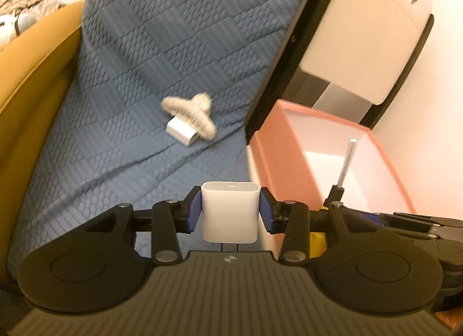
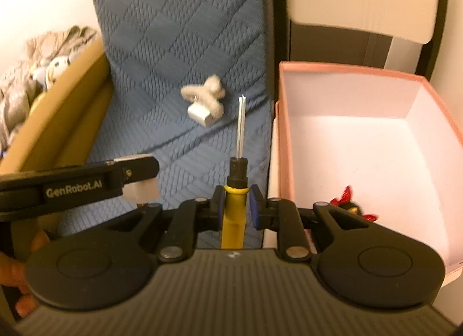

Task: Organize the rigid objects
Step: 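Grasp the white charger with the left tool while the right tool holds the screwdriver, then lower the screwdriver and charger into the pink box and open both tools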

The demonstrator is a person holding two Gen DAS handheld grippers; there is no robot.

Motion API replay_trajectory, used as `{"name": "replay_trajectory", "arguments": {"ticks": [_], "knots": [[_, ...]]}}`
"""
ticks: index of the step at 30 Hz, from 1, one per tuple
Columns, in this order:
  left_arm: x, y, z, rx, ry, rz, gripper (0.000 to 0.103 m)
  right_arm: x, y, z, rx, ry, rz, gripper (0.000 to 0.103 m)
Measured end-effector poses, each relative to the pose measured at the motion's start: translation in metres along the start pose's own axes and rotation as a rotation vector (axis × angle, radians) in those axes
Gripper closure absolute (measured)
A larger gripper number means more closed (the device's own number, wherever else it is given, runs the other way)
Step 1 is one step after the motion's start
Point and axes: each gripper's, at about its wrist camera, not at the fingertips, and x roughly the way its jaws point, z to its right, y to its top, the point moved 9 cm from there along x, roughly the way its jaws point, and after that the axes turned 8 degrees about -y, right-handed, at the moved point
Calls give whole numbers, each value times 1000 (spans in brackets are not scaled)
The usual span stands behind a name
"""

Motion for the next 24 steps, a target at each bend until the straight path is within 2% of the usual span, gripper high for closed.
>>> {"name": "replay_trajectory", "arguments": {"ticks": [13,24], "knots": [[-15,49,94,52,-34,67,55,-62,62,57,29,13,99,81],[15,56,174,117,-86,61,55,-89,86,138,87,-43,158,81]]}}
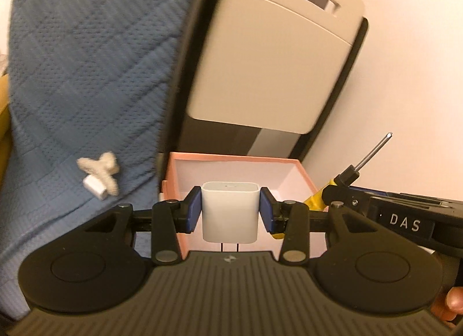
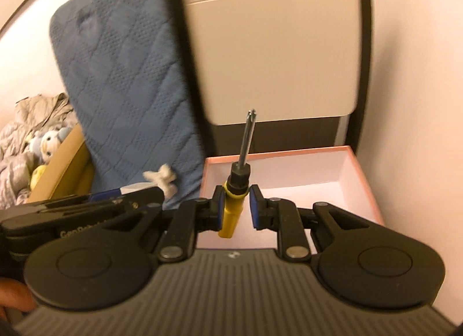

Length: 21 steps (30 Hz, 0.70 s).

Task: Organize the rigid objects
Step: 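Lower the screwdriver and charger into the pink box and open both tools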

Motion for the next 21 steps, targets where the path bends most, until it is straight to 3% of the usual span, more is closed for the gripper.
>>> {"name": "replay_trajectory", "arguments": {"ticks": [10,21], "knots": [[71,-42,38,9,-24,-129,55,38,-44,76,40,-90,-118,81],[119,-94,43,-8,-18,-256,55,84,-115,115,77,-127,-276,81]]}}
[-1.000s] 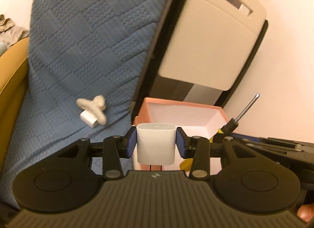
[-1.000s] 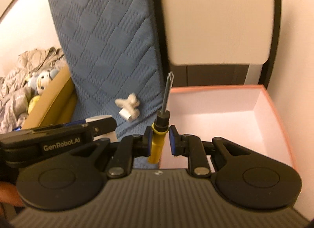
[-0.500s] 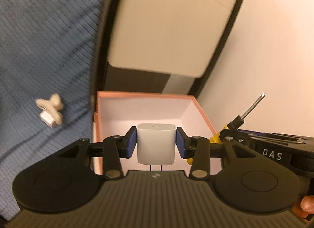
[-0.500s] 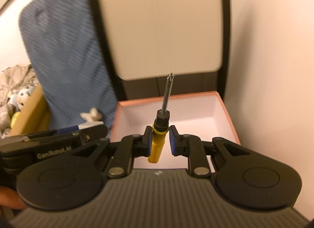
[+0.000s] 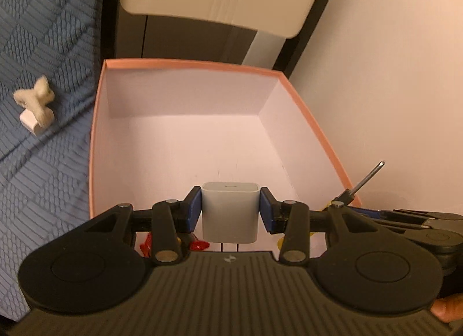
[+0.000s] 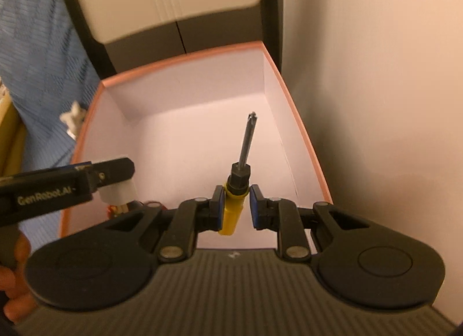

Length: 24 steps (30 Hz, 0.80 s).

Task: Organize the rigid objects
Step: 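Lower the screwdriver and charger into the pink box and open both tools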

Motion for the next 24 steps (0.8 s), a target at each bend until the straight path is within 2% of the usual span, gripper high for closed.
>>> {"name": "replay_trajectory", "arguments": {"ticks": [3,5,7,11,17,24], "knots": [[4,-5,0,-21,-19,-19,54,8,-6,4,12,9,-21,80],[2,-5,1,-52,-52,-25,49,10,-6,5,17,15,-28,80],[-3,-1,4,-50,-58,-10,43,9,-4,6,22,10,-23,80],[-22,12,11,-17,-46,28,42,-1,4,5,23,10,7,77],[-65,30,15,24,-19,103,42,-38,21,-1,40,25,89,77],[-130,43,5,48,24,204,42,-94,38,-29,36,71,215,77]]}}
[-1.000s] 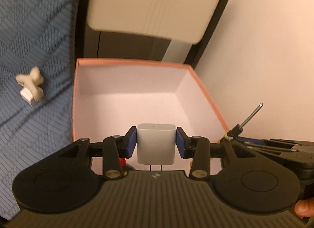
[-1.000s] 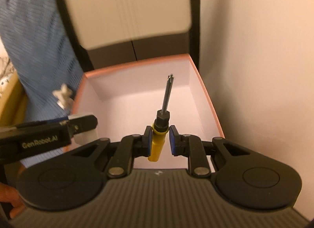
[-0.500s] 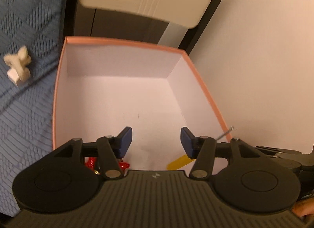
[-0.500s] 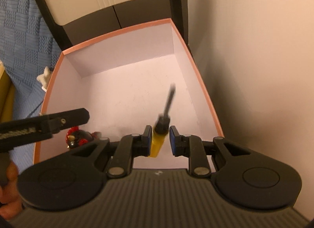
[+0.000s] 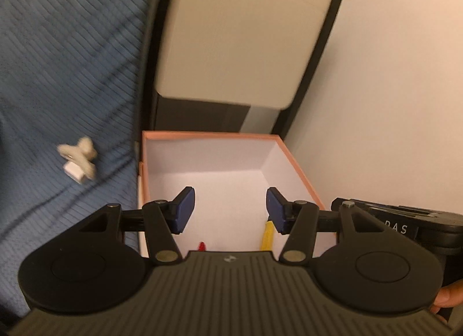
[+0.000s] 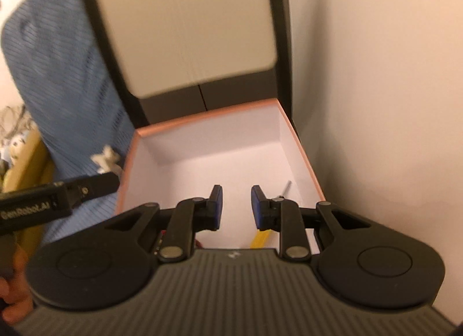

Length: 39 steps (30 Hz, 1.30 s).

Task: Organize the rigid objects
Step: 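Lower the screwdriver and charger into the pink box and open both tools, then withdraw both tools from the box toward the cushion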

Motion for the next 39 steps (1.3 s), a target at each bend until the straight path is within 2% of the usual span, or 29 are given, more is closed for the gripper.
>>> {"name": "replay_trajectory", "arguments": {"ticks": [8,14,20,32,39], "knots": [[-77,15,-29,10,43,91,42,-42,5,-49,-24,62,73,77],[-119,8,-60,-7,70,115,42,-73,-8,-91,-69,108,123,77],[-146,-5,-94,-10,102,123,42,-87,-30,-126,-102,142,145,77],[-156,-44,-166,-76,155,102,42,-62,-85,-182,-160,187,87,77],[-128,-72,-194,-21,181,79,42,-35,-110,-191,-182,182,96,77]]}}
